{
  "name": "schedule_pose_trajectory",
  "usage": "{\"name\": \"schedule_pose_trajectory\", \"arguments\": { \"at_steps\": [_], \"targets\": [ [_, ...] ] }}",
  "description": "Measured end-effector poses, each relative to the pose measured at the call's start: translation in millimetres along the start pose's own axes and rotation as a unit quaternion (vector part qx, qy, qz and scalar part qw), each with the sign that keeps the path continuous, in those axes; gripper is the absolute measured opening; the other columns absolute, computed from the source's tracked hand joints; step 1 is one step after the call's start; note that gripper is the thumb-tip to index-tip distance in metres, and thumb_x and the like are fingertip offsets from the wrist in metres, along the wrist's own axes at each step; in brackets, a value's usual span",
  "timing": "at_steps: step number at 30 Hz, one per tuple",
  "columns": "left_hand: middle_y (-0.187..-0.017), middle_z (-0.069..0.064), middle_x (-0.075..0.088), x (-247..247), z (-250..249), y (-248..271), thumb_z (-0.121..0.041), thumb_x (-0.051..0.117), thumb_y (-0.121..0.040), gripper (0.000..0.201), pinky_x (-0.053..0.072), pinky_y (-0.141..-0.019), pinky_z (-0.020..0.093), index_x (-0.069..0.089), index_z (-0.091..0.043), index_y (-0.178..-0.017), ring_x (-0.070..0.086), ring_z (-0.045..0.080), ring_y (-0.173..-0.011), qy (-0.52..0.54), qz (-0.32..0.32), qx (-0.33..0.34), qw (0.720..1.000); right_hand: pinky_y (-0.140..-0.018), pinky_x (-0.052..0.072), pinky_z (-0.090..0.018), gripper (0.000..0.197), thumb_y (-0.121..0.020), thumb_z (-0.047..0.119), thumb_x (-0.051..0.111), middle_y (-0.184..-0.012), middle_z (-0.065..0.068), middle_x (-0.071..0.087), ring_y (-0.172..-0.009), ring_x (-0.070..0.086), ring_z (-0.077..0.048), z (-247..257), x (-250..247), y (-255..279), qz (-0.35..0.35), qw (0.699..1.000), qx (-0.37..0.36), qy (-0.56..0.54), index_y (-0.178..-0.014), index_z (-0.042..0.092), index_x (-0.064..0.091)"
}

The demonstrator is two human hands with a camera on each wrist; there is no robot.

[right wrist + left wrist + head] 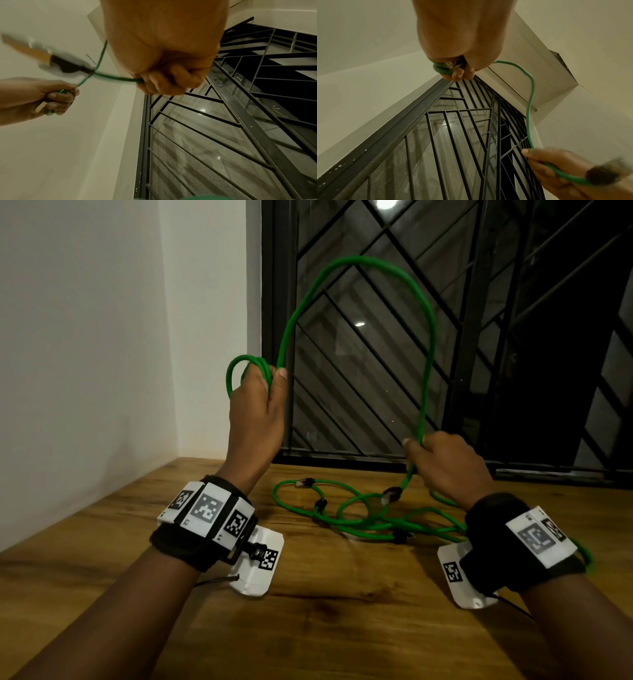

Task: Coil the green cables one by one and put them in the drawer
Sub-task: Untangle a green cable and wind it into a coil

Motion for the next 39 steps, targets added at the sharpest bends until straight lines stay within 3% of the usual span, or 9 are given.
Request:
{"name": "schedule_pose_trajectory", "arguments": {
  "at_steps": [3, 6, 9, 17, 20, 25, 31, 35, 39],
  "targets": [
    [-0.074, 0.020, 0.059, 2, 3, 1, -0.029, 0.044, -0.105, 0.036, 0.044, -0.061, 0.040, 0.055, 0.002, -0.089, 0.057, 0.027, -0.066, -0.005, 0.028, -0.007, 1.000, -0.058, 0.041, -0.039, 0.059, -0.102, 0.046, 0.047, -0.055, -0.009, 0.050, -0.054, 0.052, -0.031, 12, -10, 3, -0.066, 0.992, -0.060, -0.090, -0.057, 0.009, 0.041],
    [-0.072, 0.013, 0.061, 6, 5, 3, -0.027, 0.046, -0.104, 0.037, 0.048, -0.065, 0.046, 0.061, 0.002, -0.085, 0.060, 0.028, -0.067, -0.024, 0.080, -0.021, 0.996, -0.058, 0.041, -0.037, 0.061, -0.099, 0.048, 0.054, -0.046, -0.001, 0.045, -0.047, 0.047, -0.022, 26, -7, 7, 0.026, 0.982, -0.092, -0.163, -0.053, 0.009, 0.051],
    [-0.067, -0.006, 0.058, 9, 6, 5, -0.023, 0.048, -0.103, 0.034, 0.047, -0.063, 0.041, 0.064, -0.001, -0.084, 0.060, 0.022, -0.065, -0.043, 0.115, -0.034, 0.992, -0.057, 0.037, -0.031, 0.064, -0.096, 0.052, 0.056, -0.042, 0.003, 0.045, -0.042, 0.040, -0.012, 45, 3, 18, 0.133, 0.969, -0.094, -0.186, -0.044, 0.015, 0.053],
    [-0.063, -0.006, 0.052, 9, 4, 6, -0.022, 0.049, -0.103, 0.030, 0.037, -0.052, 0.020, 0.064, -0.003, -0.085, 0.053, 0.013, -0.058, -0.041, 0.130, -0.026, 0.990, -0.058, 0.040, -0.027, 0.061, -0.097, 0.049, 0.057, -0.036, 0.004, 0.049, -0.036, 0.039, -0.007, 62, 18, 32, 0.262, 0.944, -0.087, -0.179, -0.046, 0.015, 0.062],
    [-0.063, -0.007, 0.052, 9, 4, 6, -0.022, 0.049, -0.103, 0.029, 0.036, -0.051, 0.017, 0.063, -0.007, -0.083, 0.052, 0.010, -0.057, -0.042, 0.136, -0.027, 0.990, -0.058, 0.041, -0.025, 0.058, -0.095, 0.049, 0.060, -0.037, 0.005, 0.052, -0.036, 0.041, -0.006, 56, 16, 30, 0.256, 0.950, -0.068, -0.163, -0.051, 0.010, 0.063],
    [-0.067, 0.005, 0.058, 6, 5, 3, -0.025, 0.048, -0.103, 0.029, 0.046, -0.063, 0.039, 0.064, -0.009, -0.085, 0.057, 0.020, -0.063, -0.010, 0.130, -0.053, 0.990, -0.058, 0.037, -0.022, 0.056, -0.092, 0.050, 0.064, -0.041, -0.001, 0.059, -0.035, 0.047, -0.003, 43, 3, 20, 0.174, 0.964, -0.014, -0.202, -0.052, 0.010, 0.063],
    [-0.077, 0.028, 0.061, 3, 5, 2, -0.025, 0.048, -0.103, 0.033, 0.050, -0.071, 0.051, 0.065, -0.001, -0.088, 0.060, 0.039, -0.072, 0.032, 0.104, -0.067, 0.992, -0.055, 0.037, -0.019, 0.041, -0.090, 0.042, 0.069, -0.063, -0.008, 0.074, -0.040, 0.048, 0.000, 41, -3, 13, 0.118, 0.958, -0.016, -0.259, -0.068, 0.008, 0.077],
    [-0.075, 0.026, 0.061, 3, 1, 3, -0.025, 0.048, -0.104, 0.033, 0.049, -0.067, 0.049, 0.063, -0.001, -0.087, 0.059, 0.038, -0.071, 0.040, 0.097, -0.062, 0.992, -0.045, 0.042, -0.019, 0.037, -0.091, 0.034, 0.068, -0.061, -0.011, 0.071, -0.043, 0.053, -0.009, 50, -7, 15, 0.144, 0.932, -0.054, -0.327, -0.072, 0.002, 0.074],
    [-0.075, 0.029, 0.059, 3, -2, 4, -0.027, 0.048, -0.103, 0.039, 0.049, -0.066, 0.053, 0.060, 0.007, -0.088, 0.058, 0.040, -0.071, 0.042, 0.089, -0.046, 0.994, -0.046, 0.041, -0.015, 0.046, -0.089, 0.032, 0.072, -0.047, -0.009, 0.054, -0.039, 0.047, -0.010, 59, -11, 23, 0.155, 0.937, -0.106, -0.296, -0.062, -0.003, 0.064]
  ]
}}
Point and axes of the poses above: each hand's wrist, its own y-axis away from the middle knuckle, its own x-axis out of the palm, z = x × y, the point moved 3 cm from there along -y, towards the middle knuckle
